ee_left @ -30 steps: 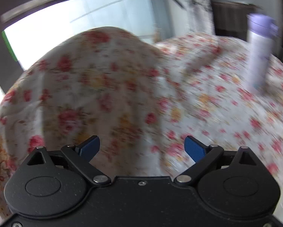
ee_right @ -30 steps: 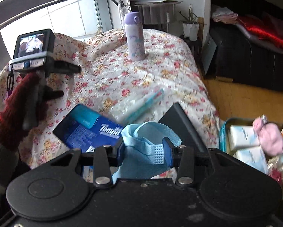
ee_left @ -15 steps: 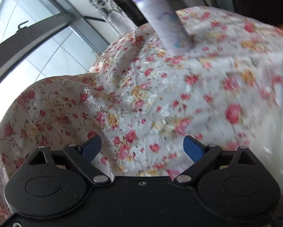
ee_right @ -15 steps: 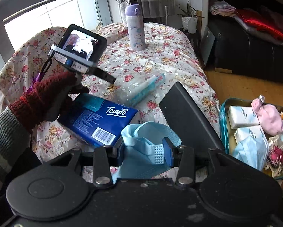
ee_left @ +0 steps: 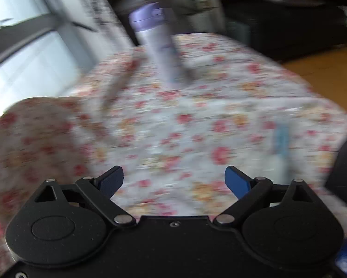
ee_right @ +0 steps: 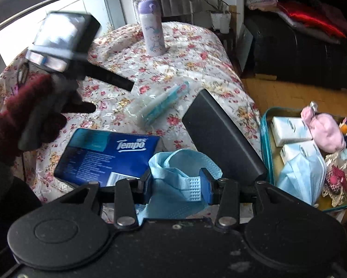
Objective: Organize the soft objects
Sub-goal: 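Grasp the wrapped white toothbrush packet with the left tool while the right tool holds the mask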
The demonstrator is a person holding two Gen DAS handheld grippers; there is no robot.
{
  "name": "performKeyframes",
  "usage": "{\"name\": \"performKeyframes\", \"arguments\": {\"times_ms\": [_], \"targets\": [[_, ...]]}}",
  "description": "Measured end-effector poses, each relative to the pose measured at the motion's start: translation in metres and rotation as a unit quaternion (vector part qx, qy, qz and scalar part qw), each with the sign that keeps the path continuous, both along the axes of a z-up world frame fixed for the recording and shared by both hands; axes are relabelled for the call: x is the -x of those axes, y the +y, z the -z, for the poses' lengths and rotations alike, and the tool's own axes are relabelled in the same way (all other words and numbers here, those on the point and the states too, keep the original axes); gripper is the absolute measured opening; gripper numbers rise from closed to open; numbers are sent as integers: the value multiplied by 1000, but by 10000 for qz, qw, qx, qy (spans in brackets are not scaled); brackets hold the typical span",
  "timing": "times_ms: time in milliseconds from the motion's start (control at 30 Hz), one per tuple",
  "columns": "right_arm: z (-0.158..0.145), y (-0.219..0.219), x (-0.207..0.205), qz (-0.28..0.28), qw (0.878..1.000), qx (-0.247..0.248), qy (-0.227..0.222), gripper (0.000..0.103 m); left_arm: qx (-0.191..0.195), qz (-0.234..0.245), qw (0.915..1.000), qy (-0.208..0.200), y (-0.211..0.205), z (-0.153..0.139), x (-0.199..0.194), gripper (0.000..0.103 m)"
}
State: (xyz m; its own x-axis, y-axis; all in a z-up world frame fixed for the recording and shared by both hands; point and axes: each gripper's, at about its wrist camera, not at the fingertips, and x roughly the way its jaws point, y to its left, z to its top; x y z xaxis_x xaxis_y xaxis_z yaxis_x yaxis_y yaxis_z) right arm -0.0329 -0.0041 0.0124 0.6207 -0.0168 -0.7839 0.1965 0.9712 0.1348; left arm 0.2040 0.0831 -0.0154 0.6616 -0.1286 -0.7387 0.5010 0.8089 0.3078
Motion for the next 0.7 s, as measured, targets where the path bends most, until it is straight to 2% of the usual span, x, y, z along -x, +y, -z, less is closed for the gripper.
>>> {"name": "performKeyframes", "arguments": {"times_ms": [100, 167, 300, 400, 500, 567, 600, 633, 700], "targets": [[7, -6, -5, 71, 9999, -116, 79, 41, 121, 539, 9979, 325, -17, 2, 6, 94], [10, -9, -6, 110, 9997, -207, 93, 41, -59, 786, 9953, 568, -33, 13, 6, 95], [15, -15, -9, 167, 9992, -340, 108, 41, -743, 843, 9918, 612, -54, 42, 1, 96], [19, -19, -10, 192, 9987, -455, 125, 41, -888, 826, 9892, 828, -61, 52, -4, 95], [22, -20, -10, 205, 9983, -524, 151, 41, -850, 797, 9880, 1012, -62, 58, -8, 95], [22, -20, -9, 203, 9981, -559, 145, 41, -566, 737, 9873, 1287, -55, 54, -15, 77], [21, -19, -8, 195, 9981, -567, 127, 41, -377, 669, 9858, 1491, -51, 50, -19, 57], [21, -18, -7, 186, 9981, -569, 108, 41, -226, 552, 9844, 1653, -47, 47, -22, 54], [18, -17, -4, 175, 9983, -560, 58, 41, -328, 214, 9874, 1531, -39, 42, -24, 52]]}}
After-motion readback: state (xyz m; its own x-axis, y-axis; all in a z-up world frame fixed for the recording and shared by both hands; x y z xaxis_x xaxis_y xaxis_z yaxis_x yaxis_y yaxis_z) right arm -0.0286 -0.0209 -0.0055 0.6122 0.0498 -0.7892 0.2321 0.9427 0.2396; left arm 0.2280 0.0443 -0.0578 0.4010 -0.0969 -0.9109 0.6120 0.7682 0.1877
